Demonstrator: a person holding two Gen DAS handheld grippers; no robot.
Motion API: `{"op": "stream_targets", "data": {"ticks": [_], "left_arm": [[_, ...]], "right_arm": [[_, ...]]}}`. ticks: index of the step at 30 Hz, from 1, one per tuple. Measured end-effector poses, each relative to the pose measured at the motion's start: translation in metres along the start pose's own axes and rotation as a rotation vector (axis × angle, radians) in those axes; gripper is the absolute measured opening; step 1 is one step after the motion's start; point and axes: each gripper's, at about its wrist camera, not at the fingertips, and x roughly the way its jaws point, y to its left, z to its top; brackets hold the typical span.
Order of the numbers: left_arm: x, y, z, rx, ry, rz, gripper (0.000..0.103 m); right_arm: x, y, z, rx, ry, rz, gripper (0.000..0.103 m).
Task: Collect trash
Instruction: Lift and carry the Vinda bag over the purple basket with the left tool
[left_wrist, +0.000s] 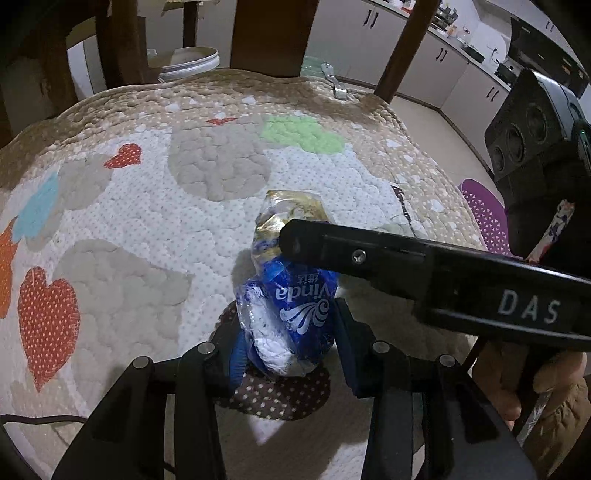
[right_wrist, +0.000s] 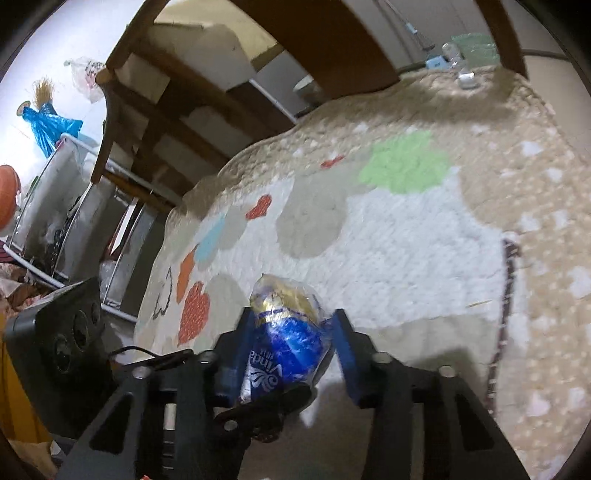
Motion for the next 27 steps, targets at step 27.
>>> {"op": "stream_targets", "data": {"ticks": [27], "left_arm": [[-0.011,-0.083,0.024,0.156,-0.002,0.028,0.041]], "right_arm": [[-0.091,-0.028,-0.013,0.050,-0.235,0.003,0.016]]}}
